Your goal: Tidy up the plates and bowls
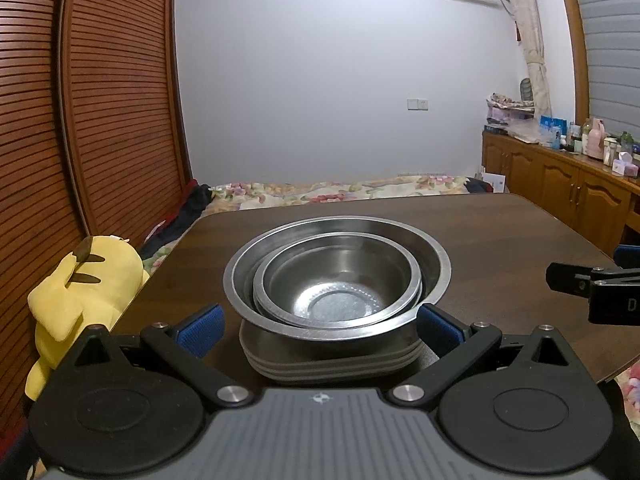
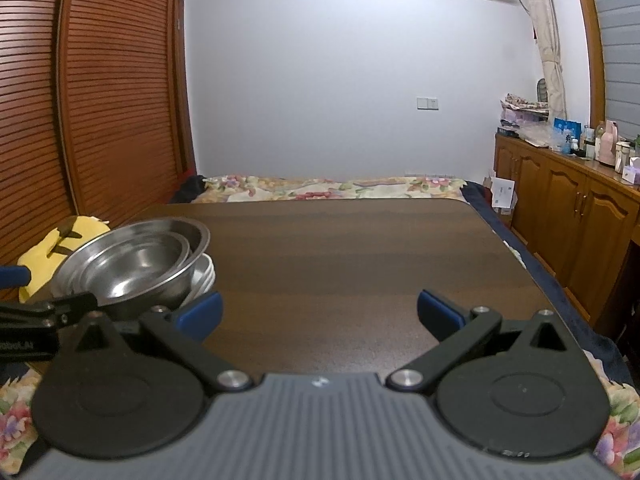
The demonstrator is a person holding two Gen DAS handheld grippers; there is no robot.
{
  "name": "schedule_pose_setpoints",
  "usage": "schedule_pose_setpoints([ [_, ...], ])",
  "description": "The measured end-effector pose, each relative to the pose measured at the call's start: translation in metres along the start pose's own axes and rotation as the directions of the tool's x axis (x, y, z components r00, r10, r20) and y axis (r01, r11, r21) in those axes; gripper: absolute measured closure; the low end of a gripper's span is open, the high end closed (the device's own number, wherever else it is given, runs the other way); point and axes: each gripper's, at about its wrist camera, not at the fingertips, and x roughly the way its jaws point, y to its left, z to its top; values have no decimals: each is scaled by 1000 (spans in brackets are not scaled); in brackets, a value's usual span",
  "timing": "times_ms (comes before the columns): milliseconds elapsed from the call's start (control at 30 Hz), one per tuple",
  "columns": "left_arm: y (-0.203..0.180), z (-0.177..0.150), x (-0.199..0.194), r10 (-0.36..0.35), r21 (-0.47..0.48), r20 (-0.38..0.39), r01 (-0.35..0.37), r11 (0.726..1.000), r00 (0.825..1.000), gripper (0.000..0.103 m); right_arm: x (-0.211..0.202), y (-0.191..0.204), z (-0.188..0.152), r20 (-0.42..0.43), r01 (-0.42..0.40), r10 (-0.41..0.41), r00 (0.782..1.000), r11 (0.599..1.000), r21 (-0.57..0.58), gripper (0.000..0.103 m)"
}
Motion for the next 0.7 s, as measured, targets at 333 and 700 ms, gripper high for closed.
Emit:
schedule_pose_setpoints([
  [333,0,0,0,3,-5,-4,-3,1000,1000,0,1,2,0,-1,0,0,1000,1000,1,0],
  [700,0,1,0,6,-10,-3,-6,1000,1000,0,1,1,0,-4,-1,1,1000,1000,1,0],
])
